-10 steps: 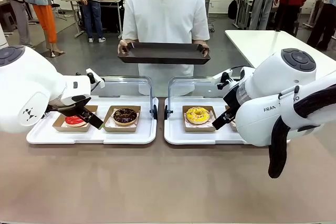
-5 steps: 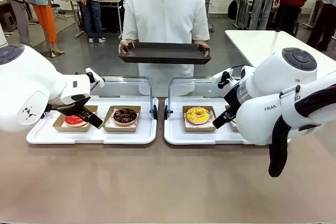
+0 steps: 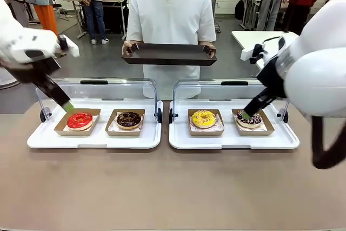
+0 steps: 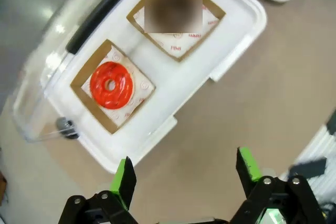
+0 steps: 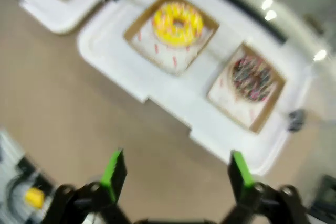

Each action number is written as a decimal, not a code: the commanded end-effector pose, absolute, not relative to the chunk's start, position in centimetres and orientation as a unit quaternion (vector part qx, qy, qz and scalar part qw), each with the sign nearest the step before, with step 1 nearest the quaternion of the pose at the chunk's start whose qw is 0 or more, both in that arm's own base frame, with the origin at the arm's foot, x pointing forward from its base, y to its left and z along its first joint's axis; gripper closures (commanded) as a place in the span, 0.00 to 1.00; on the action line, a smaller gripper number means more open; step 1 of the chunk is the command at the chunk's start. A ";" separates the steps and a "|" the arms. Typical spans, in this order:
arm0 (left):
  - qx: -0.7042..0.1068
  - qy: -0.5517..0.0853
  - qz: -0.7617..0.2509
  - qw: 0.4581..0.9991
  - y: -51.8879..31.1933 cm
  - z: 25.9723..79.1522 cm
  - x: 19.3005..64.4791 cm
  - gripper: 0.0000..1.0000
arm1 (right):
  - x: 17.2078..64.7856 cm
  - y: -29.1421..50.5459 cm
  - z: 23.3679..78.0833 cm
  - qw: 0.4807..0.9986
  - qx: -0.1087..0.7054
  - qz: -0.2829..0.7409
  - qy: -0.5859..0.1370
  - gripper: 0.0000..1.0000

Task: Provide the desired donut to the person.
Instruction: Pick up and lift the Paper togo box containing the Donut pointed at by the person.

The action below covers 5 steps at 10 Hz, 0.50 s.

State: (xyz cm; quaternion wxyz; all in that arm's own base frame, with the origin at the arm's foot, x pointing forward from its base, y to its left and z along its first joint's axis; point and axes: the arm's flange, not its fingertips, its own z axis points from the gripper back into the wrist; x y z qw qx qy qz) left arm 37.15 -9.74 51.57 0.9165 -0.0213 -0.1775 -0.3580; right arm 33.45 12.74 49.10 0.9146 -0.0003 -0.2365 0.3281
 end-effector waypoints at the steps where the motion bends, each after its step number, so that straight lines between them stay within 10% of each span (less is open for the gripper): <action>1: -0.002 -0.164 -0.367 0.916 -9.4 55.4 38.2 0.00 | 30.4 11.9 53.4 0.906 -0.050 0.366 -0.209 0.00; 5: 0.000 -0.174 -0.361 0.916 -9.0 58.3 37.6 0.00 | 28.6 11.6 56.0 0.911 -0.044 0.349 -0.218 0.00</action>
